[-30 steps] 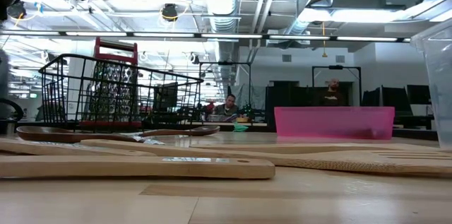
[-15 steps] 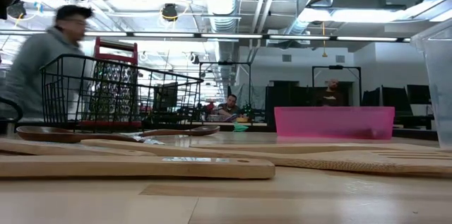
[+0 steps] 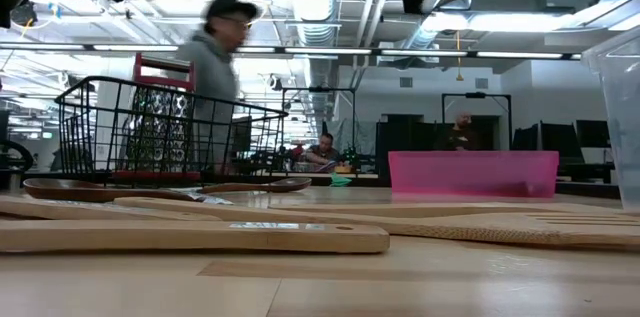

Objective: Pick & Place Kitchen Items
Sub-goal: Put the black knife into the red bin

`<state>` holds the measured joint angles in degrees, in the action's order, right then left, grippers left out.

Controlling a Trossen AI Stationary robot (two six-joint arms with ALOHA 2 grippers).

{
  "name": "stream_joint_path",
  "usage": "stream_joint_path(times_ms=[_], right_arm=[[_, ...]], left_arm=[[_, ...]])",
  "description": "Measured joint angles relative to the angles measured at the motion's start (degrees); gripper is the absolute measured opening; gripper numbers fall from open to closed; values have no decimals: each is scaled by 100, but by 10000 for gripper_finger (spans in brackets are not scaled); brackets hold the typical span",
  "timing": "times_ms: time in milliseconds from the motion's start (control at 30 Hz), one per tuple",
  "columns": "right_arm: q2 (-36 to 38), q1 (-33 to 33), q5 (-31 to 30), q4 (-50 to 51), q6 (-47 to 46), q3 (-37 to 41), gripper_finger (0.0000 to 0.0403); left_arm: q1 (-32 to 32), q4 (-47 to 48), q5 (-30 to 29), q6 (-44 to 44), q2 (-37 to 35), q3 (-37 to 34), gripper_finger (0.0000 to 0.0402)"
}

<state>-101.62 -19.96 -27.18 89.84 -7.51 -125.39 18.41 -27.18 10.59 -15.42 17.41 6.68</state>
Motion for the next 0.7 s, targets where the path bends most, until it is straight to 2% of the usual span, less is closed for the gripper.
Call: stream_joint_path(times_ms=[100, 200, 500, 700], right_arm=[[157, -484, 82, -298, 282, 758, 79], [420, -856, 590, -1015, 469, 1710, 79], [1006, -1479, 1342, -3456, 650, 4734, 79], [891, -1622, 1747, -4486, 588, 5790, 79]], left_arm=[[-2, -2, -2, 0, 0, 0, 2], [0, -4, -2, -1, 0, 0, 2], [0, -28, -2, -1, 0, 0, 2], [0, -34, -1, -1, 0, 0, 2]])
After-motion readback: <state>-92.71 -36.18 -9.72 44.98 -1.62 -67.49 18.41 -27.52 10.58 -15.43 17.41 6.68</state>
